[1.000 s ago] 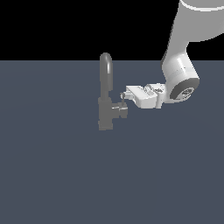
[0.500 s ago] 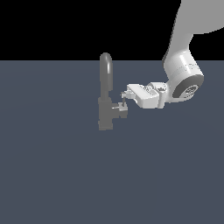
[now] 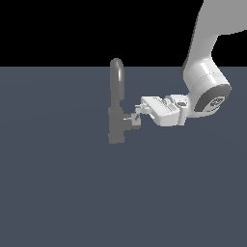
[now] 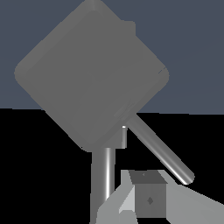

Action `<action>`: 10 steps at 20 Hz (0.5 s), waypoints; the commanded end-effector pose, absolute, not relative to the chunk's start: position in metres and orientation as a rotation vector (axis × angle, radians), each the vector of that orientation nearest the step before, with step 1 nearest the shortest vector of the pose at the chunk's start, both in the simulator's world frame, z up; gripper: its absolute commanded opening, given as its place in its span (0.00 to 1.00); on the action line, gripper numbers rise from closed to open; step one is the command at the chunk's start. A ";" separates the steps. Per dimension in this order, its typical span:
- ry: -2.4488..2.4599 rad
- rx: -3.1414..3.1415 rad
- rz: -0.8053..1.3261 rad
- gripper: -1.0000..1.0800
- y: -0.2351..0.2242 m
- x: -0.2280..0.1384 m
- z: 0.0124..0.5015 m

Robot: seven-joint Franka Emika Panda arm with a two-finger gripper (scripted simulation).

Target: Turn on the faucet by rotating a designated handle.

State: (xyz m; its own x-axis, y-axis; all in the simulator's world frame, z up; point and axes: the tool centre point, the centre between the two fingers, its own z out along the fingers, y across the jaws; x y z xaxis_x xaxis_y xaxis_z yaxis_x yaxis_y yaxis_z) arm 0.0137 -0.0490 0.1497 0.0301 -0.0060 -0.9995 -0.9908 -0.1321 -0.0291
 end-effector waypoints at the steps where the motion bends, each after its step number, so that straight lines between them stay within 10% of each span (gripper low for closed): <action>1: 1.145 -1.308 1.309 0.00 -0.052 -0.005 0.132; 10: 1.136 -1.316 1.298 0.00 -0.053 -0.012 0.108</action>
